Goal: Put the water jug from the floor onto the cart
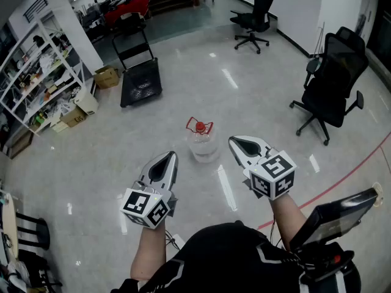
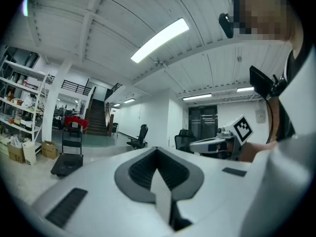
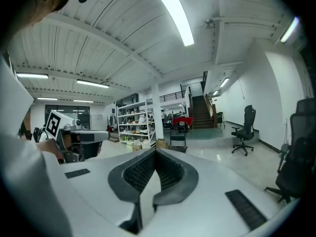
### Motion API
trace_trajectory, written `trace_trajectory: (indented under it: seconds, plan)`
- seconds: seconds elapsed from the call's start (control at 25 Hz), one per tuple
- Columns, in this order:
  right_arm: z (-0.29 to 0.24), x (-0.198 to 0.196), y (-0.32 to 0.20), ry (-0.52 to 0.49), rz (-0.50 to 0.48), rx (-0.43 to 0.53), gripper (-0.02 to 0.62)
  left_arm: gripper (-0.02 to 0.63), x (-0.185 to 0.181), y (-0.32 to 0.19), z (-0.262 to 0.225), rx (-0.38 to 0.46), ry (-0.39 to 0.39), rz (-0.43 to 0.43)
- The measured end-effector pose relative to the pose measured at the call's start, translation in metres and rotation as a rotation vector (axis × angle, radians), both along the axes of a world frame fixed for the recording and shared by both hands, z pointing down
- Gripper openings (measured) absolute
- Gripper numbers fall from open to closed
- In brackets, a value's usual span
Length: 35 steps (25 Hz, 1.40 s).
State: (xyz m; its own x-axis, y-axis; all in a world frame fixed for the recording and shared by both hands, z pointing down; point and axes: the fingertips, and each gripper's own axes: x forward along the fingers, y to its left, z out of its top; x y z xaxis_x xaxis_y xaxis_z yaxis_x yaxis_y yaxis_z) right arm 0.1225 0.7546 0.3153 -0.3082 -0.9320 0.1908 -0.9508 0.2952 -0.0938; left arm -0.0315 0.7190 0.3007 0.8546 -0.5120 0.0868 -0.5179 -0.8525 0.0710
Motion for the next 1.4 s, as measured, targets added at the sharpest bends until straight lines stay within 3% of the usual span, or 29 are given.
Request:
trace_trajectory:
  seconds: [0.64, 1.4]
  plan:
    - [0.000, -0.004, -0.009, 0.006, -0.004, -0.001, 0.003, 0.001, -0.001, -0.005, 0.002, -0.007, 0.000, 0.001]
    - [0.000, -0.011, -0.024, 0.005, 0.057, 0.014, 0.003, 0.000, -0.018, -0.018, 0.009, -0.023, 0.005, 0.004]
